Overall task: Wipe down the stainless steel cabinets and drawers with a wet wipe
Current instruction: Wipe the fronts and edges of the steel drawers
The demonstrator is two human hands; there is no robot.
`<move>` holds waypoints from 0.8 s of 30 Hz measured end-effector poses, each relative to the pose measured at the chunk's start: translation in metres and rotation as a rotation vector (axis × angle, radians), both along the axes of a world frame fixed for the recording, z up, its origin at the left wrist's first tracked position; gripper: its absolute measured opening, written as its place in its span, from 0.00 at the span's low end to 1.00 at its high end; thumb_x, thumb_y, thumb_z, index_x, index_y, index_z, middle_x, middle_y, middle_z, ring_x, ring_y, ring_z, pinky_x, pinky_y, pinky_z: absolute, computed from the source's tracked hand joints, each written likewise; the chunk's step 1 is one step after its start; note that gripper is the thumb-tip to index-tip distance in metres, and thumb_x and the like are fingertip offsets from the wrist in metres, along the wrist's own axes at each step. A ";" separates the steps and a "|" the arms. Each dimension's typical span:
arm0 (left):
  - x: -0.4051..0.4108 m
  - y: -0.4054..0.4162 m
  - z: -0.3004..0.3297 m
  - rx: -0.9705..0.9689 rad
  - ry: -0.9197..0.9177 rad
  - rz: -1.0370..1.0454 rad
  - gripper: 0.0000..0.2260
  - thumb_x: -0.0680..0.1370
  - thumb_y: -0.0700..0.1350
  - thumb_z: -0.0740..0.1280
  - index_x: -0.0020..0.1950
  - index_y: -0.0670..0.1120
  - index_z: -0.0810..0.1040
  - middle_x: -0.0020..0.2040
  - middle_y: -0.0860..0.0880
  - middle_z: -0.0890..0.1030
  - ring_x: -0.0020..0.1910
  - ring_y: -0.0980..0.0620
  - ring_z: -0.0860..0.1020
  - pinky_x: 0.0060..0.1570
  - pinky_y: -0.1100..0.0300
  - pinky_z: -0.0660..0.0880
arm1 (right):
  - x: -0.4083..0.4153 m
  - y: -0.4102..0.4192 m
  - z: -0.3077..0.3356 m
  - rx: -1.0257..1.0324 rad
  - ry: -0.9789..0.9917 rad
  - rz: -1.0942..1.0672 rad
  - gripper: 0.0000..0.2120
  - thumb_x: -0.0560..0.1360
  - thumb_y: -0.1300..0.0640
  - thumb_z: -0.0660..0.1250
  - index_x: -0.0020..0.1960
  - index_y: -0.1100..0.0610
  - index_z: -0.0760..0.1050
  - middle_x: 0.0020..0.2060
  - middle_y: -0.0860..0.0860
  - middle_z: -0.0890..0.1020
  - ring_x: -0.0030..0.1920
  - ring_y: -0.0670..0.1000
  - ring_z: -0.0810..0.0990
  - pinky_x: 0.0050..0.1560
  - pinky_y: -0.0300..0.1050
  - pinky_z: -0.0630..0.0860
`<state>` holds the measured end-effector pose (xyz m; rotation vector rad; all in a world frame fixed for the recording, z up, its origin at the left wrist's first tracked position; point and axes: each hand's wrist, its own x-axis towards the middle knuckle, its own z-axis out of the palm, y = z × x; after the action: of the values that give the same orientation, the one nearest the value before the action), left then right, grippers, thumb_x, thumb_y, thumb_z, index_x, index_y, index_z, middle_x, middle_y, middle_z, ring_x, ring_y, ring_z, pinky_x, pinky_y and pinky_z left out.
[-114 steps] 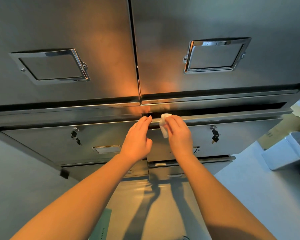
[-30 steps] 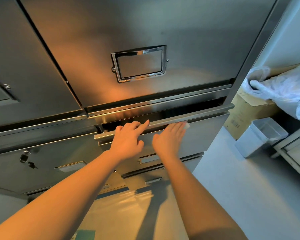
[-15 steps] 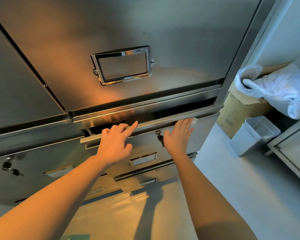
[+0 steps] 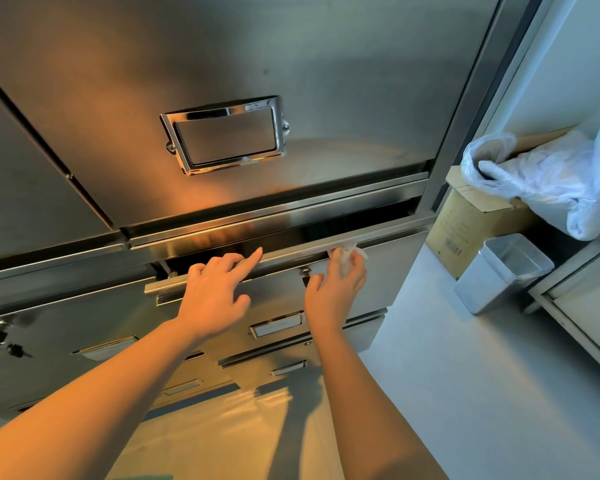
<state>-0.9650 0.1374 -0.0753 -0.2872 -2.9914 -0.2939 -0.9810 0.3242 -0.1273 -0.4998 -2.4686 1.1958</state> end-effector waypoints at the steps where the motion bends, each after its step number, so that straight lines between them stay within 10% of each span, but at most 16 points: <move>1: 0.001 0.000 0.000 0.001 0.003 -0.005 0.32 0.76 0.47 0.65 0.78 0.60 0.58 0.68 0.52 0.72 0.66 0.52 0.68 0.67 0.51 0.59 | 0.000 -0.001 0.000 -0.020 0.014 -0.009 0.25 0.78 0.59 0.64 0.73 0.50 0.65 0.74 0.51 0.55 0.73 0.57 0.62 0.59 0.51 0.79; 6: 0.002 0.000 -0.001 0.008 0.011 -0.012 0.32 0.75 0.47 0.66 0.78 0.60 0.59 0.67 0.51 0.73 0.65 0.51 0.69 0.66 0.49 0.60 | 0.007 -0.007 -0.001 -0.056 0.041 0.017 0.30 0.79 0.57 0.63 0.78 0.51 0.55 0.77 0.51 0.52 0.73 0.55 0.63 0.62 0.43 0.75; 12: 0.004 0.001 0.000 0.013 -0.008 0.000 0.32 0.76 0.47 0.66 0.78 0.61 0.58 0.68 0.52 0.72 0.66 0.52 0.67 0.68 0.50 0.59 | -0.005 0.000 -0.012 0.168 -0.075 0.106 0.32 0.82 0.47 0.54 0.80 0.58 0.44 0.78 0.53 0.40 0.77 0.53 0.37 0.75 0.46 0.38; 24: 0.005 0.003 0.005 0.030 -0.020 -0.015 0.32 0.71 0.52 0.59 0.77 0.58 0.62 0.65 0.49 0.74 0.64 0.49 0.70 0.66 0.46 0.61 | -0.002 0.019 -0.017 0.299 -0.110 0.219 0.32 0.81 0.53 0.54 0.80 0.57 0.44 0.79 0.56 0.42 0.77 0.53 0.35 0.75 0.51 0.36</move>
<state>-0.9599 0.1403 -0.0699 -0.3054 -3.0024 -0.3448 -0.9833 0.3429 -0.1447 -0.2224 -2.7906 0.8667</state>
